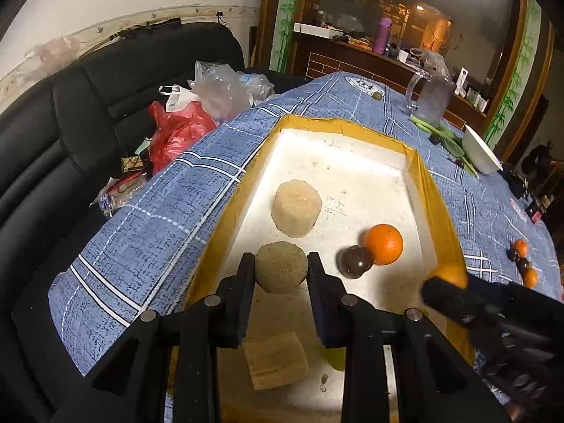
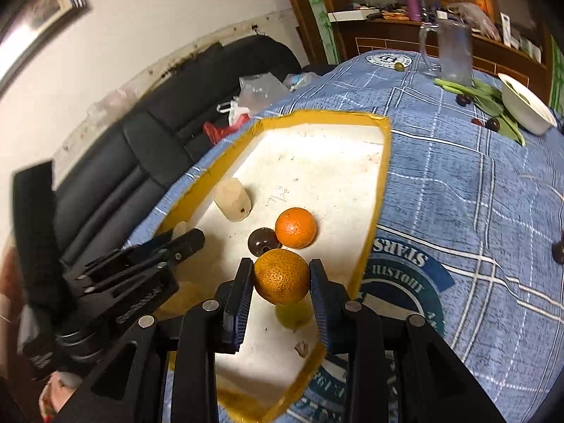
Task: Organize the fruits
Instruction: 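Release the fuzzy ball into the tray with the left tool while the right tool drops the orange there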
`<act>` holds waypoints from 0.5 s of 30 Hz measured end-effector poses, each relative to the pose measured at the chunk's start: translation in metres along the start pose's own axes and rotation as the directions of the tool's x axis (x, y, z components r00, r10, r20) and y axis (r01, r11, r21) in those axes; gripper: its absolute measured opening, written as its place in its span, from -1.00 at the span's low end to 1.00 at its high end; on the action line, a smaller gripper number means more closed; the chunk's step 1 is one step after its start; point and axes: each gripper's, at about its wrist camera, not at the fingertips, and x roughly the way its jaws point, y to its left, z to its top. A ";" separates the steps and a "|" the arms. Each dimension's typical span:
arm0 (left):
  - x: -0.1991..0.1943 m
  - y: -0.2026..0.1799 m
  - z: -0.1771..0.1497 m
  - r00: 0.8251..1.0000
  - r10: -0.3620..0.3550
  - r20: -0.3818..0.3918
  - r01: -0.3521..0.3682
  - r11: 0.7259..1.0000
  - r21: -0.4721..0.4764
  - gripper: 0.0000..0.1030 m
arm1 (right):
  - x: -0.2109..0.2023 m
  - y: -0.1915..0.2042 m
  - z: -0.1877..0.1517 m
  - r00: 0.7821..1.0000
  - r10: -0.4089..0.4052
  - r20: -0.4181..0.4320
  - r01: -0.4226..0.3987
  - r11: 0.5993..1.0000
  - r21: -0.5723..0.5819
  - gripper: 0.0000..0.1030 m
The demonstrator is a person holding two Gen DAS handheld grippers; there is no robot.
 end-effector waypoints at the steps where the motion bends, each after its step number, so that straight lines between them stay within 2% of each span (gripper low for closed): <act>1: -0.001 0.001 0.000 1.000 -0.004 0.002 0.004 1.000 -0.006 -0.43 | 0.004 0.002 0.000 1.000 -0.016 -0.002 0.016 1.000 -0.011 -0.29; 2: -0.003 0.002 0.000 1.000 -0.008 0.005 0.008 1.000 -0.016 -0.35 | 0.005 0.003 -0.001 1.000 -0.027 0.003 0.028 0.999 -0.018 -0.27; 3: -0.004 0.003 0.000 1.000 -0.009 0.007 0.009 1.000 -0.024 -0.18 | 0.006 0.003 -0.001 0.999 -0.033 0.007 0.033 0.999 -0.021 -0.15; 6: -0.012 0.004 0.002 0.999 -0.012 0.030 0.014 0.998 -0.055 -0.06 | 0.001 0.003 -0.002 0.999 -0.029 0.037 0.029 1.000 -0.005 0.15; 7: -0.016 0.002 0.003 0.999 -0.016 0.042 0.019 0.998 -0.058 -0.05 | -0.003 0.003 -0.003 0.998 -0.027 0.051 0.027 1.000 0.002 0.16; 12: -0.035 -0.013 0.002 0.996 -0.043 0.080 0.047 0.998 -0.051 0.30 | -0.028 -0.006 -0.008 0.995 -0.031 0.095 0.028 0.999 0.029 0.16; 15: -0.047 -0.026 0.003 0.993 -0.079 0.085 0.082 0.996 -0.039 0.40 | -0.046 -0.021 -0.017 0.992 -0.043 0.115 0.036 0.998 0.058 0.16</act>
